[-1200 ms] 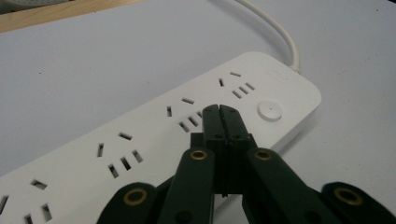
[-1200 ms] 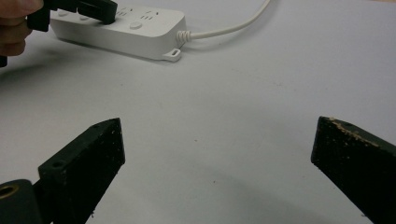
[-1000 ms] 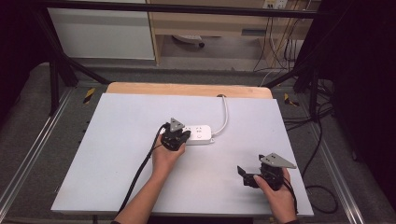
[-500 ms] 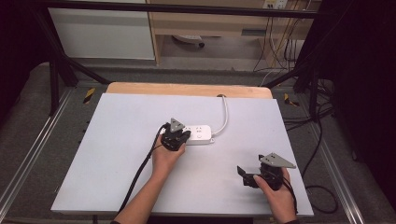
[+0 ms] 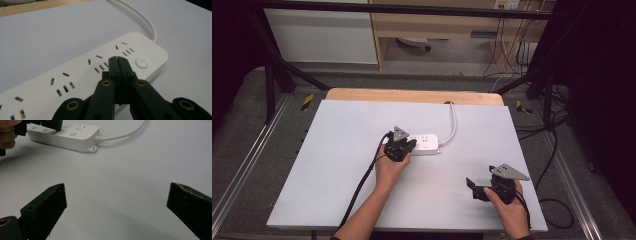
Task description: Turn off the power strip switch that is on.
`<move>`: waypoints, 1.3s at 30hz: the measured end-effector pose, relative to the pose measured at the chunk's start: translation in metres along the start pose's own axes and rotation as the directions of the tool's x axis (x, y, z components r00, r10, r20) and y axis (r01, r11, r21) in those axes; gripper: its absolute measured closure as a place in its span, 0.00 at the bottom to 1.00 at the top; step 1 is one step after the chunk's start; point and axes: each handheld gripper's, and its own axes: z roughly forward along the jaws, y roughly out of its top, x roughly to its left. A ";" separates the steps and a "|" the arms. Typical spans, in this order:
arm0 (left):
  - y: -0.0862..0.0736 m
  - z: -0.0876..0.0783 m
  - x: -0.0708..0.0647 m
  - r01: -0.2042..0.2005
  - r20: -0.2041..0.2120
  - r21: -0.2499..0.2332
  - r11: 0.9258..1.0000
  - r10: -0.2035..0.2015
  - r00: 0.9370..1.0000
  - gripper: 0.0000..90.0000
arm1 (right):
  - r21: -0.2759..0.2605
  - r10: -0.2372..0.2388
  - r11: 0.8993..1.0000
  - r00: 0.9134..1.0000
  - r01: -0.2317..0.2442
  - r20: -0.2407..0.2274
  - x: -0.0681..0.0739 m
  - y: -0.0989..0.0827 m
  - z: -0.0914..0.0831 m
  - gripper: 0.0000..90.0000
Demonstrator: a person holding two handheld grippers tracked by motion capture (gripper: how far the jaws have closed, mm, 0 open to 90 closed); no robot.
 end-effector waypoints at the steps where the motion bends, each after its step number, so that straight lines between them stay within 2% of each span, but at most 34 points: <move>1: 0.000 0.000 0.000 0.001 0.001 -0.001 1.000 -0.001 1.000 1.00 | 0.000 0.000 1.000 1.000 0.000 0.000 0.000 0.000 0.000 0.03; 15: 0.000 0.001 0.004 0.025 0.006 -0.006 1.000 -0.025 1.000 1.00 | -0.004 0.004 1.000 1.000 -0.004 -0.003 0.000 0.000 0.000 0.03; 23: 0.000 0.000 0.004 0.024 0.007 -0.005 1.000 -0.024 1.000 1.00 | -0.007 0.005 1.000 1.000 -0.005 -0.002 -0.001 0.000 0.000 0.03; 30: 0.004 -0.005 0.001 0.021 0.017 -0.044 0.999 -0.021 1.000 1.00 | -0.007 0.004 1.000 1.000 -0.004 -0.002 -0.001 0.000 0.000 0.03; 33: 0.006 -0.008 0.001 0.033 0.047 -0.059 0.998 -0.030 0.998 1.00 | -0.007 0.006 1.000 1.000 -0.006 -0.001 -0.001 0.000 0.000 0.03; 35: 0.007 -0.011 0.001 0.021 0.032 -0.061 0.998 -0.019 0.999 0.88 | -0.006 0.006 1.000 1.000 -0.006 0.000 -0.001 0.000 0.000 0.03; 39: 0.009 -0.018 0.003 0.017 0.037 -0.070 0.997 -0.015 0.999 0.78 | -0.003 0.005 1.000 1.000 -0.005 0.000 -0.001 0.000 0.000 0.03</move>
